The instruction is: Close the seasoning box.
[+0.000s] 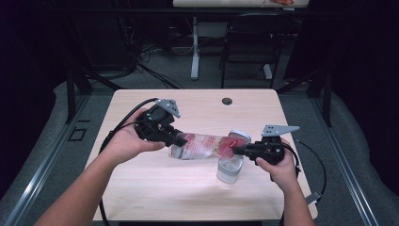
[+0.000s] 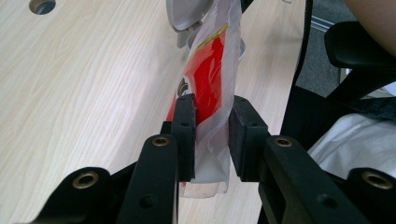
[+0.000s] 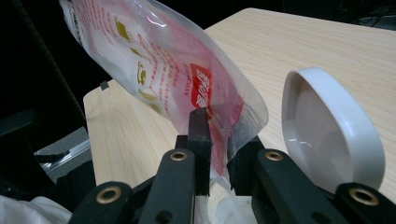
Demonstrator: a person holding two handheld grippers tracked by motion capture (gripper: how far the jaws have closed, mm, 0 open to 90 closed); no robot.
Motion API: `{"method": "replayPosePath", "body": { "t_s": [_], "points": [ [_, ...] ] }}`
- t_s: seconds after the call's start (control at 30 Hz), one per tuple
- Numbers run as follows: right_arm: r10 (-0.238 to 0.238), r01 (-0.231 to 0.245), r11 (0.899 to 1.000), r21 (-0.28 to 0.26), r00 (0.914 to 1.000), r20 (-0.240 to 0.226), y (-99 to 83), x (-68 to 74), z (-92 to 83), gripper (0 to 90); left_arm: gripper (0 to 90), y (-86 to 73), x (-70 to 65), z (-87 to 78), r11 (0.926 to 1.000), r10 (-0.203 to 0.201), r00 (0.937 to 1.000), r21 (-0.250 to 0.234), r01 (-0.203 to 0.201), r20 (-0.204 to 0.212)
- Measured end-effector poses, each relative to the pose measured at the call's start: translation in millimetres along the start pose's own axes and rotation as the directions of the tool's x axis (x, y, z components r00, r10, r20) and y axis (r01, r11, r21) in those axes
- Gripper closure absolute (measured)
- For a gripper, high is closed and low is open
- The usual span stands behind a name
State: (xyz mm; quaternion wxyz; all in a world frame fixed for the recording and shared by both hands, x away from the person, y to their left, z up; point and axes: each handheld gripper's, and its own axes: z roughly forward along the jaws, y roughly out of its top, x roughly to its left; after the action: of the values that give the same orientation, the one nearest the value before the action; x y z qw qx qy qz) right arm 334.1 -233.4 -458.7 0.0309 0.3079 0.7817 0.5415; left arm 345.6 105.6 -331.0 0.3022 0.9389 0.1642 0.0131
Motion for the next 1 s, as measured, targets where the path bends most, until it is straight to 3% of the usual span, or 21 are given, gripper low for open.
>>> {"method": "replayPosePath", "body": {
  "t_s": [1.0],
  "points": [
    [-0.011, 0.011, 1.000, 0.004, 0.9999, 0.006, 2.6, 0.1, -3.6, 82.0, 74.7, 3.5, 0.8, 0.1, 0.9999, -0.004, 1.0000, -0.014, 0.004, 0.002]
  ]
}}
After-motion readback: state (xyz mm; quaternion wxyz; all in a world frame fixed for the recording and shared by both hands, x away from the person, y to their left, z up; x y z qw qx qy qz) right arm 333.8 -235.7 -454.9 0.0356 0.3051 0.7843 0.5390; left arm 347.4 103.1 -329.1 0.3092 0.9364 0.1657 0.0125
